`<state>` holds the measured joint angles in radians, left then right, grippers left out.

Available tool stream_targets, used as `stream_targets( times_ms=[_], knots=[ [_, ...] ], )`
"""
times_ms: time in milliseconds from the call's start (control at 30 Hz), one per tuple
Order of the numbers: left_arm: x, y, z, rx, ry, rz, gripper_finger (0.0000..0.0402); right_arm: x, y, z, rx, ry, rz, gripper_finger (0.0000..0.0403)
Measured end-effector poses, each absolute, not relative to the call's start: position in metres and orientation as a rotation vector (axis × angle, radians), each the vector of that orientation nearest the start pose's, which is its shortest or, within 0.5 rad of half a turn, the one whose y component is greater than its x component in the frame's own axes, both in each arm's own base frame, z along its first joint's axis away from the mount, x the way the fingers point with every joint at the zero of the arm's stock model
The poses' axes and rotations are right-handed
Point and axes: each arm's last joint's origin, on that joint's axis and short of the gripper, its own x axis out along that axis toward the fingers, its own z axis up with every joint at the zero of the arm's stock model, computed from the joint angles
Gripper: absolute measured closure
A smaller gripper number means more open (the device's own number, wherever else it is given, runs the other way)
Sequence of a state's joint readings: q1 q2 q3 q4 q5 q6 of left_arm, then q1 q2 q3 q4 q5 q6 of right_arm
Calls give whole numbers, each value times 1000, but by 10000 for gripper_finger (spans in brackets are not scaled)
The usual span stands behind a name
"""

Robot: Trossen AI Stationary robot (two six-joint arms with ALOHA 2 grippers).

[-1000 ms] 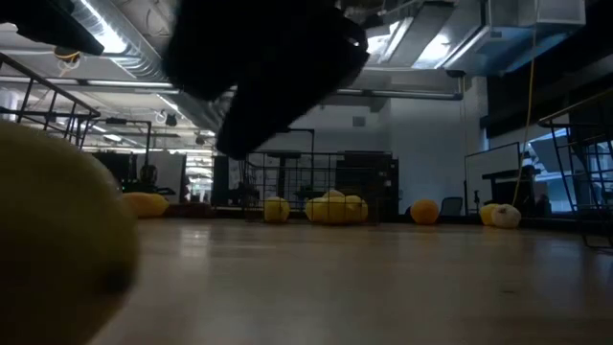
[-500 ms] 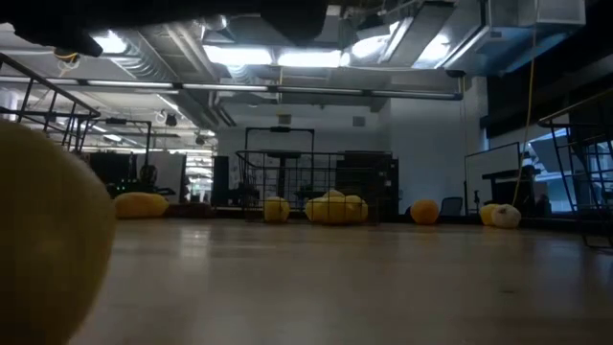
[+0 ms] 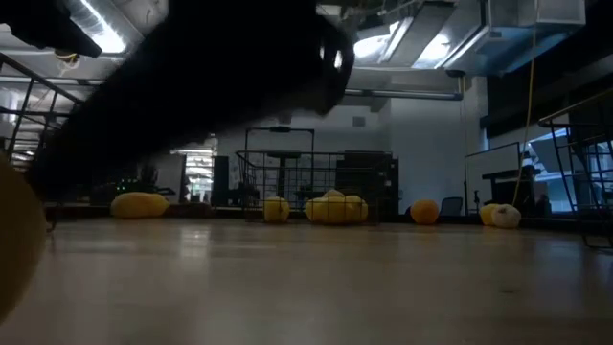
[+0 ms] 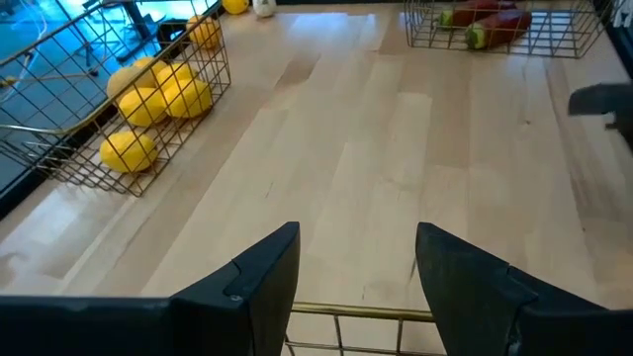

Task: Sort produce into baskets
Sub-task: Put the lemon into the top wire basket

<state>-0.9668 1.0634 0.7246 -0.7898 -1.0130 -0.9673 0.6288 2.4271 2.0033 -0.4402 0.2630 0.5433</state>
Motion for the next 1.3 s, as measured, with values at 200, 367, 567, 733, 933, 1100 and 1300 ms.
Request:
stream_targets(
  times_ms=[200, 367, 567, 733, 933, 1100, 1300],
  knots=[
    [121, -132, 234, 12, 512, 313, 204, 439, 297, 152, 14, 816, 88, 116],
    [121, -132, 234, 13, 512, 313, 204, 440, 294, 152, -6, 821, 98, 116],
    [121, -132, 234, 12, 512, 313, 204, 442, 292, 152, -7, 819, 91, 116],
    [121, -132, 234, 16, 512, 312, 204, 442, 291, 152, -44, 815, 99, 116],
    [121, -132, 234, 16, 512, 312, 204, 444, 289, 155, -82, 806, 114, 116],
    [121, -132, 234, 16, 512, 312, 204, 449, 288, 163, -127, 769, 148, 116],
    [121, -132, 234, 13, 512, 313, 204, 459, 275, 164, -158, 762, 202, 116]
  ],
)
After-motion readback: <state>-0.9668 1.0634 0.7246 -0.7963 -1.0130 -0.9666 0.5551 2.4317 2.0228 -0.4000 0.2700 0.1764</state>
